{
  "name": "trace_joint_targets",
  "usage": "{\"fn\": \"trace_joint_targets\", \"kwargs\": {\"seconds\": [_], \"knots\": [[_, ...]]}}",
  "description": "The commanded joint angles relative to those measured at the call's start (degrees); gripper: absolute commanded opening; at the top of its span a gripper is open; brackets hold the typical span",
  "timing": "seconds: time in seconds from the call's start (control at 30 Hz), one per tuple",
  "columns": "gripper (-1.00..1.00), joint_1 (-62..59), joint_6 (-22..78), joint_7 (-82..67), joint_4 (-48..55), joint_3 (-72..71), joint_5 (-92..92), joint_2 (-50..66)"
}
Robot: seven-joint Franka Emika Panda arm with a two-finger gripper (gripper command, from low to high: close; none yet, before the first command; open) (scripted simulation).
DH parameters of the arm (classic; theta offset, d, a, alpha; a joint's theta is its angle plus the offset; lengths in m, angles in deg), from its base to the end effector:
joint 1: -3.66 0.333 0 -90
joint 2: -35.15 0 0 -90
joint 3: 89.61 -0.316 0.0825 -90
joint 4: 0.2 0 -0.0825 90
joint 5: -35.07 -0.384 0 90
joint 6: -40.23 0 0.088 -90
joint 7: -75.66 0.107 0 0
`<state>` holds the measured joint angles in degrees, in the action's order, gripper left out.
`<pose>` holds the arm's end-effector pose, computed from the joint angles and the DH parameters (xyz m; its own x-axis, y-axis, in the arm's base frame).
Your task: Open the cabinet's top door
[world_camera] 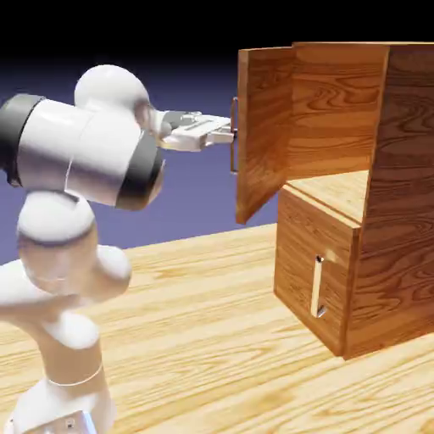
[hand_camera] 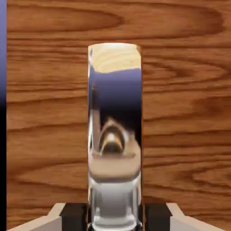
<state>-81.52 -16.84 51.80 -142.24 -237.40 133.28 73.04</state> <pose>0.3172 0.2040 0.5512 0.5422 0.4539 -0.7071 0.5424 0.4537 0.7071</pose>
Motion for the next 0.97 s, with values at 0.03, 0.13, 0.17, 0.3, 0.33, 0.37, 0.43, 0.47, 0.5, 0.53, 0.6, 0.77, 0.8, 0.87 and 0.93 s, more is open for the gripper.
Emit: {"fn": "trace_joint_targets", "kwargs": {"seconds": [0.03, 0.13, 0.17, 0.3, 0.33, 0.37, 0.43, 0.47, 0.5, 0.53, 0.6, 0.77, 0.8, 0.87, 0.93], "knots": [[-1.00, 1.5, 2.3, 1.9, 3.0, 0.2, -3.7, -4.2], [-1.00, 3.3, 4.9, 4.4, 7.9, 0.9, -9.0, -10.4], [-1.00, 3.7, 5.6, 5.1, 9.5, 1.2, -10.7, -12.5], [-1.00, 5.0, 7.8, 7.1, 16.5, 2.4, -17.2, -20.8], [-1.00, 5.2, 8.2, 7.5, 18.2, 2.8, -18.8, -22.8], [-1.00, 5.3, 8.6, 7.7, 20.0, 3.1, -20.3, -24.9], [-1.00, 5.3, 9.3, 8.0, 23.7, 3.8, -23.2, -29.1], [-1.00, 5.2, 9.7, 8.0, 25.6, 4.1, -24.6, -31.1], [-1.00, 5.1, 10.0, 7.9, 27.4, 4.4, -26.0, -33.2], [-1.00, 4.9, 10.3, 7.8, 29.3, 4.6, -27.3, -35.3], [-1.00, 4.3, 11.0, 7.3, 33.2, 5.2, -29.8, -39.4], [-1.00, 1.9, 13.2, 5.0, 43.5, 6.2, -35.4, -49.7], [-1.00, 1.3, 13.8, 4.4, 45.6, 6.3, -36.3, -51.7], [-1.00, 0.0, 14.9, 3.0, 49.7, 6.6, -37.9, -55.5], [1.00, -0.1, 15.0, 2.9, 50.0, 6.6, -38.0, -55.7]]}}
